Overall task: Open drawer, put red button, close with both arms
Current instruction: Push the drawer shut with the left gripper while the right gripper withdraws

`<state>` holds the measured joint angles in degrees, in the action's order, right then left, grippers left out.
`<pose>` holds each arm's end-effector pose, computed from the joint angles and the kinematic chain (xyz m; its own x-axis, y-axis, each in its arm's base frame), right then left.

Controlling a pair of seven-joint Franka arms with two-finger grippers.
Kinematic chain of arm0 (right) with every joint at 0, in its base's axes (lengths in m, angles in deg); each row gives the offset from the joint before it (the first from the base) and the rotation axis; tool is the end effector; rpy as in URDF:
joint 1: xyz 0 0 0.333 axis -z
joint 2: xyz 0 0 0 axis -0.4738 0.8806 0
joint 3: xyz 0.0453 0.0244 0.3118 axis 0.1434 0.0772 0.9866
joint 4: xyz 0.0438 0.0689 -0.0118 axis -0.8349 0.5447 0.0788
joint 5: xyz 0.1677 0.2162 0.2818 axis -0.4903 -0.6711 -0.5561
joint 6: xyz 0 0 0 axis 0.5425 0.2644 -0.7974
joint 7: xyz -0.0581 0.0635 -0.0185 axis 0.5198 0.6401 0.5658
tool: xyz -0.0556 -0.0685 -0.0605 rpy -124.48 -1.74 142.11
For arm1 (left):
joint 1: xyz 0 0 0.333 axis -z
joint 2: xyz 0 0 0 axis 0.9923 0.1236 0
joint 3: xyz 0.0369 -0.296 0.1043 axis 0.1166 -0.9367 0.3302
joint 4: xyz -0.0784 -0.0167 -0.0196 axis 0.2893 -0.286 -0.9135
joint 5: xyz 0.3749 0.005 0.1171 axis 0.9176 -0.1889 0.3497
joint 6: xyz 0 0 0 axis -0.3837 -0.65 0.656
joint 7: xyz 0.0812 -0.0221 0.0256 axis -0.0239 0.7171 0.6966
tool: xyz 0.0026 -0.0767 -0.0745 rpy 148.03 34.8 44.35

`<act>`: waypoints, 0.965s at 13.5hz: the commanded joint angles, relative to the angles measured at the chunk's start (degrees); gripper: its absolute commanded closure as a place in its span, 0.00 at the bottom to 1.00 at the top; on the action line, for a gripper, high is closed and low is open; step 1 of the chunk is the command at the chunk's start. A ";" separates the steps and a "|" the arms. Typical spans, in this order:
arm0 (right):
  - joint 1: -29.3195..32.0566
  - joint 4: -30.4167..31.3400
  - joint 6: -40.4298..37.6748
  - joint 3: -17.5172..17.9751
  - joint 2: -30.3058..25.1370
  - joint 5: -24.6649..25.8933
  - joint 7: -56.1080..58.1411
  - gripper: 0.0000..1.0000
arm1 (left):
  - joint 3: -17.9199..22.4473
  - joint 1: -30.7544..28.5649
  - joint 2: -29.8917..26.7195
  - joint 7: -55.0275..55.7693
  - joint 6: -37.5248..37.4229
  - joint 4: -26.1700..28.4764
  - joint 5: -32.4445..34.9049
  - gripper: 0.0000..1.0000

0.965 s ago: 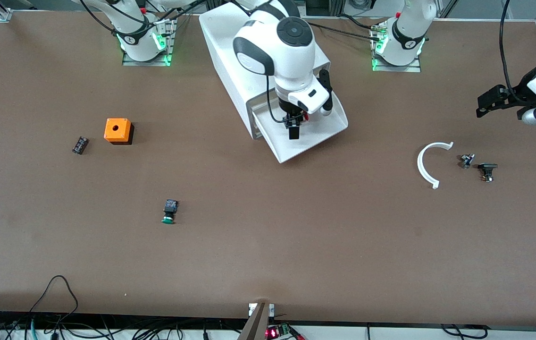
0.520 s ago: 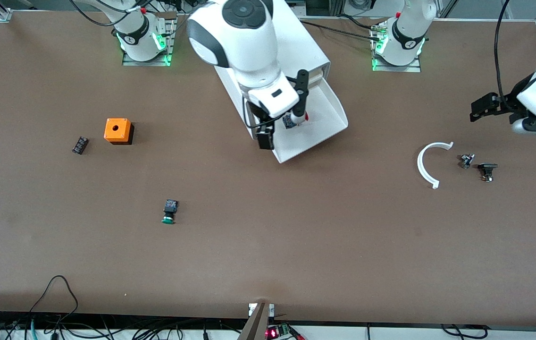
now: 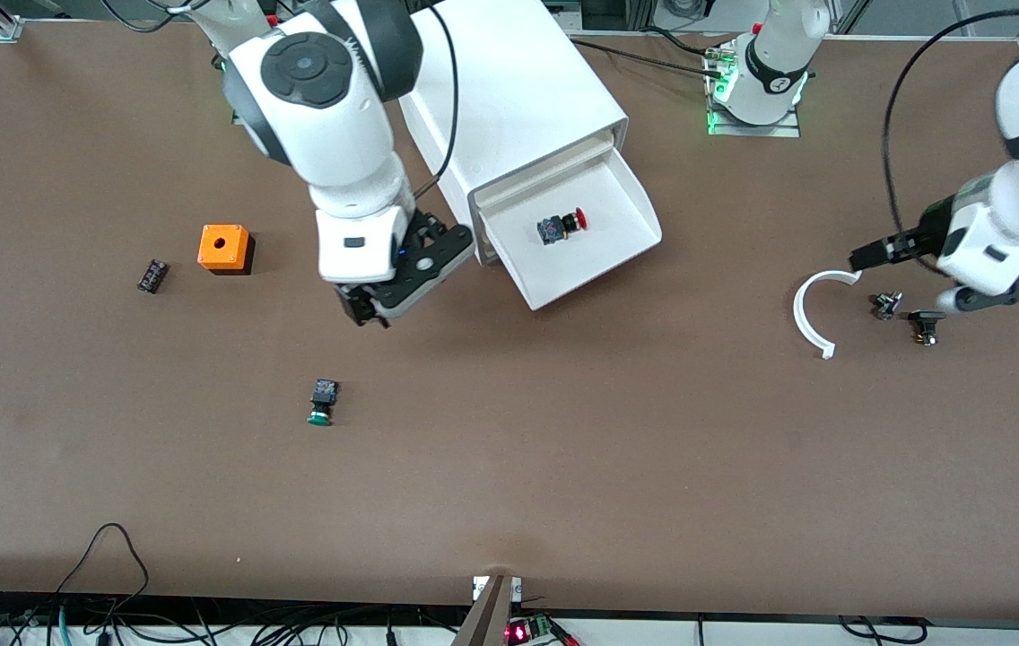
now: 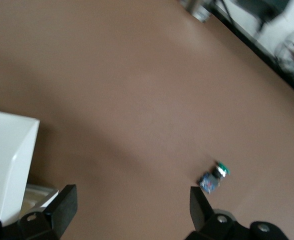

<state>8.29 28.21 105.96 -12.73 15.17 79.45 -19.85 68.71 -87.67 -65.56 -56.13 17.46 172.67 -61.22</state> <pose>0.5936 0.3695 0.5115 0.8156 0.5574 0.1556 0.5538 -0.8297 0.0697 0.5684 -0.0218 0.4586 0.9308 0.3269 -0.1638 0.3313 -0.9435 -0.0008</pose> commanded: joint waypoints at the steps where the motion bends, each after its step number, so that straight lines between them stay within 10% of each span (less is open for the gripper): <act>1: 6.34 6.44 -2.81 0.51 -4.77 -1.25 -13.40 0.00 | -3.56 1.95 2.65 12.52 11.36 6.71 -1.38 0.00; 9: 26.03 10.05 -11.80 -0.55 -7.75 -1.16 -21.61 0.00 | -6.37 12.41 10.21 30.65 34.23 14.90 -1.47 0.00; 13: 28.69 9.44 -12.49 -1.34 -12.84 -1.16 -20.39 0.00 | -14.80 12.77 9.87 39.28 34.07 17.10 -1.64 0.00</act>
<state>36.75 35.81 94.46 -14.21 6.91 79.34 -40.49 56.99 -75.02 -54.40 -19.70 51.23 188.20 -61.86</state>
